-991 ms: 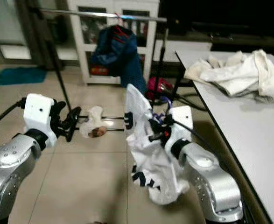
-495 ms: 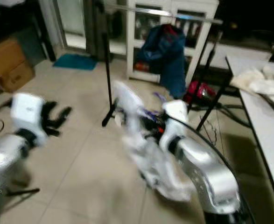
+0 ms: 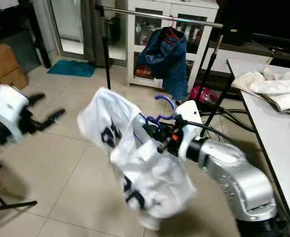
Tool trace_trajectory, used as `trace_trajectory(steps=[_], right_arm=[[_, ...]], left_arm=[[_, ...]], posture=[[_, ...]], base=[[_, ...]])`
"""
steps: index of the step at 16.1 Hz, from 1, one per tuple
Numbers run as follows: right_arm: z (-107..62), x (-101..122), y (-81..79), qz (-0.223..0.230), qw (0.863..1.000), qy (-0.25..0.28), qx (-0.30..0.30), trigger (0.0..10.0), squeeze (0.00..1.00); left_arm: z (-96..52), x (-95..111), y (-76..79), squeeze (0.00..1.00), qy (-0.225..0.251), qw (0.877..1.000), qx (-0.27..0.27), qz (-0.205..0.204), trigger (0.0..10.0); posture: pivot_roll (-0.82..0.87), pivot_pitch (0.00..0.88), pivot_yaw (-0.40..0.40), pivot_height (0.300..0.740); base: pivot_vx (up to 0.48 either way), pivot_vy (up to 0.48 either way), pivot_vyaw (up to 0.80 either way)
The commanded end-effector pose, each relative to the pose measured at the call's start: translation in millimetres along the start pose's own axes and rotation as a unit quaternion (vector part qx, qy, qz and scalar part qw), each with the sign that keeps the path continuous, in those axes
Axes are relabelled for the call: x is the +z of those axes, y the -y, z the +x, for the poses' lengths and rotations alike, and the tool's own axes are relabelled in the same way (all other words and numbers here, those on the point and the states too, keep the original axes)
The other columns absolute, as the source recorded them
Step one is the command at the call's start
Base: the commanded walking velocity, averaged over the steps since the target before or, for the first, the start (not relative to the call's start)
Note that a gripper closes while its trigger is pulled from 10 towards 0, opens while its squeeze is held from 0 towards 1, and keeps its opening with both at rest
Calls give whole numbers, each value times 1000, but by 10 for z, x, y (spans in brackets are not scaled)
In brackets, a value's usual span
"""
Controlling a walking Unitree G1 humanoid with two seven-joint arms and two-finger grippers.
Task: Hang hanger
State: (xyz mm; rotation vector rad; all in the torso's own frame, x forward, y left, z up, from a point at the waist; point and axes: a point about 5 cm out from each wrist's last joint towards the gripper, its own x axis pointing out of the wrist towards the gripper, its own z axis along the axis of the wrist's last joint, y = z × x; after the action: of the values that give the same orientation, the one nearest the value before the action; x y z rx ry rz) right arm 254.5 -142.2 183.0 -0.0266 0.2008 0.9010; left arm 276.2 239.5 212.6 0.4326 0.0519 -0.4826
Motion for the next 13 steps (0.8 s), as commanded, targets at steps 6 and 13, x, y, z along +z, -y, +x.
trace_trajectory(steps=[6, 13], right_arm=[[-96, 272, -67, -55, 991, 30, 121, 10000, 0], [-178, 357, -112, -68, 982, 41, 172, 10000, 0]], left_arm=[[42, -122, -222, 0, 0, 994, -109, 0, 10000], [149, -267, -54, 0, -8, 966, -256, -24, 0]], posture=[[69, 0, -41, 740], [54, 0, -30, 740]], base=[[0, 0, 0], [0, 0, 0]])
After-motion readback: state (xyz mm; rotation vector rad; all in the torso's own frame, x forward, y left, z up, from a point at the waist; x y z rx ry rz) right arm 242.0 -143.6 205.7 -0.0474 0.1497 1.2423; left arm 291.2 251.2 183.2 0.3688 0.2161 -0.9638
